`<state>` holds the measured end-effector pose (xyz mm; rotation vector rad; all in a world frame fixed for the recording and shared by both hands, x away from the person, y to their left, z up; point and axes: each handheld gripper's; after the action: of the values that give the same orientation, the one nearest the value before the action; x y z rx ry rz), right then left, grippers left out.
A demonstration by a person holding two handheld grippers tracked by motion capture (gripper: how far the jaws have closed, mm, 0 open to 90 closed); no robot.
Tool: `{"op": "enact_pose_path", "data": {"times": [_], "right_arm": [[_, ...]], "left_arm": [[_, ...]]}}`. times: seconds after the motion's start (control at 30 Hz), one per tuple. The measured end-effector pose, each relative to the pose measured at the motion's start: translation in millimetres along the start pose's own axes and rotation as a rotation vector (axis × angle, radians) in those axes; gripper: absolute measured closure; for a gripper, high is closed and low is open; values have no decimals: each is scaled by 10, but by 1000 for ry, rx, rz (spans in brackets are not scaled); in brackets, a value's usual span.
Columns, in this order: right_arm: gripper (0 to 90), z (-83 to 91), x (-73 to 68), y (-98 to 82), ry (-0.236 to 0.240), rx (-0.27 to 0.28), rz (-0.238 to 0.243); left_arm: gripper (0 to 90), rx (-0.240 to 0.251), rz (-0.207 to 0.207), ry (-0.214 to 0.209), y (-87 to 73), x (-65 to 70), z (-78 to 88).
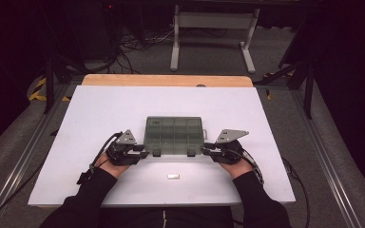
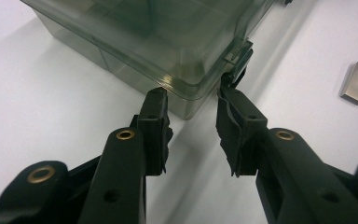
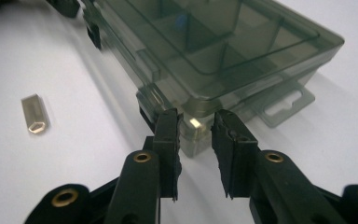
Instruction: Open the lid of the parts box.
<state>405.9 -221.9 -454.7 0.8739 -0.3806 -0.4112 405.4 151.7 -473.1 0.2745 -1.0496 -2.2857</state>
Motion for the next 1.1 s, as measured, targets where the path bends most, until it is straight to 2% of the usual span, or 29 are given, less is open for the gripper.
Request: {"op": "enact_pose_path", "data": {"times": [0.2,0.5,0.57,0.6,0.67,0.7,0.73,0.8,0.9,0.97,1.1], "right_arm": [[715,28,1,52,-7,27,2],[715,35,0,57,-10,32,1],[715,36,-1,58,-10,34,0],[715,40,-2,59,-12,37,1],[715,45,-3,60,-14,38,3],[715,45,-3,60,-14,38,3],[715,46,-3,61,-15,40,3],[716,46,-2,62,-16,41,3],[716,46,-2,62,-15,42,2],[716,46,-2,60,-15,40,2],[715,45,-3,60,-14,39,2]], "left_arm": [[641,1,0,-1,0,-3,9],[636,20,3,-12,-27,-33,108],[654,34,7,-16,-29,-29,147],[743,64,4,-19,-31,-29,200],[858,76,2,-21,-30,-26,224],[858,85,5,-25,-29,-22,243],[899,95,5,-33,-26,-28,254],[900,94,20,-64,-19,-37,247],[900,97,35,-76,-15,-37,230],[900,107,55,-81,-9,-36,211],[900,133,65,-73,-5,-32,170]]}}
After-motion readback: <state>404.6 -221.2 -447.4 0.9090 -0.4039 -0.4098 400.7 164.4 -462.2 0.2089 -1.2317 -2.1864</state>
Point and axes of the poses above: each handheld gripper's, and its own axes: z roughly backward along the jaws, y roughly out of its top, x roughly to its right, and after that the axes turned 5 degrees about z, right-handed
